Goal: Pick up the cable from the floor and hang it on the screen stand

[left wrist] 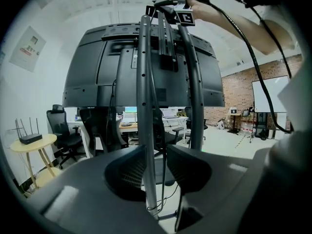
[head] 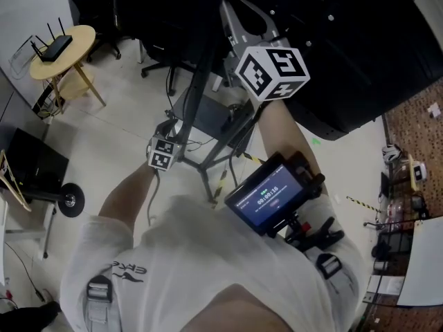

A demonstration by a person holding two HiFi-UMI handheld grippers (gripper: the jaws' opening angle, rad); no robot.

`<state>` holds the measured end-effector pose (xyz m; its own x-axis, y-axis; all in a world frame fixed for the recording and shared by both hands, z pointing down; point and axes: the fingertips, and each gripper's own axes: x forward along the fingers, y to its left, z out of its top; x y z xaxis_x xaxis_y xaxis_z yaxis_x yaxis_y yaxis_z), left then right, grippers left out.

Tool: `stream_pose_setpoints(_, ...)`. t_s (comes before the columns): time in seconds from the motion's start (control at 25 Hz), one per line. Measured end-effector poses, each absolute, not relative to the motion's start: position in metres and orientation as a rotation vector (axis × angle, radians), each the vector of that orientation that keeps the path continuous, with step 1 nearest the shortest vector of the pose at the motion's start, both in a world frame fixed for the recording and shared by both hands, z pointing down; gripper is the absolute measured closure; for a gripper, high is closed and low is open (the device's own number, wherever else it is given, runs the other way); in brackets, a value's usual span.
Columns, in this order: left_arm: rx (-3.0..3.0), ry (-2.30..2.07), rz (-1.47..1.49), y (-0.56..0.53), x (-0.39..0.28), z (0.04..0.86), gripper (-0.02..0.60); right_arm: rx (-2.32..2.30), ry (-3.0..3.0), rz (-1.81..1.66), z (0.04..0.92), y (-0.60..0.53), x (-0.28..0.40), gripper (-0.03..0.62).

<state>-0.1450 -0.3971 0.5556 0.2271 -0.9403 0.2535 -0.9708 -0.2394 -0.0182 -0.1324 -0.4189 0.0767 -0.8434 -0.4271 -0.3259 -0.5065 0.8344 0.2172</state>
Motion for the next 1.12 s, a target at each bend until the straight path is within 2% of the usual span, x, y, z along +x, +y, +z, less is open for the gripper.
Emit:
stream_pose_setpoints(0.28,2.380,-1.795,0.355,-0.404,-0.132,0.561,0.465,-0.731,2.729,0.429,0.069,-0.423,-0.124,0.539)
stream_pose_setpoints(0.52,2.380,-1.811,0.367,-0.412,-0.131,0.561,0.513,-0.748,2.706,0.420,0.061,-0.428,-0.113,0.539)
stream_pose_setpoints(0.64,2.368,-1.826,0.363,-0.414,-0.132,0.560,0.561,-0.770,2.695,0.422,0.060,-0.433,-0.105,0.539)
stream_pose_setpoints(1.12,2.254,-1.945,0.329,-0.415,-0.192,0.540,0.566,-0.888,2.634,0.384,0.063,-0.456,-0.066,0.539)
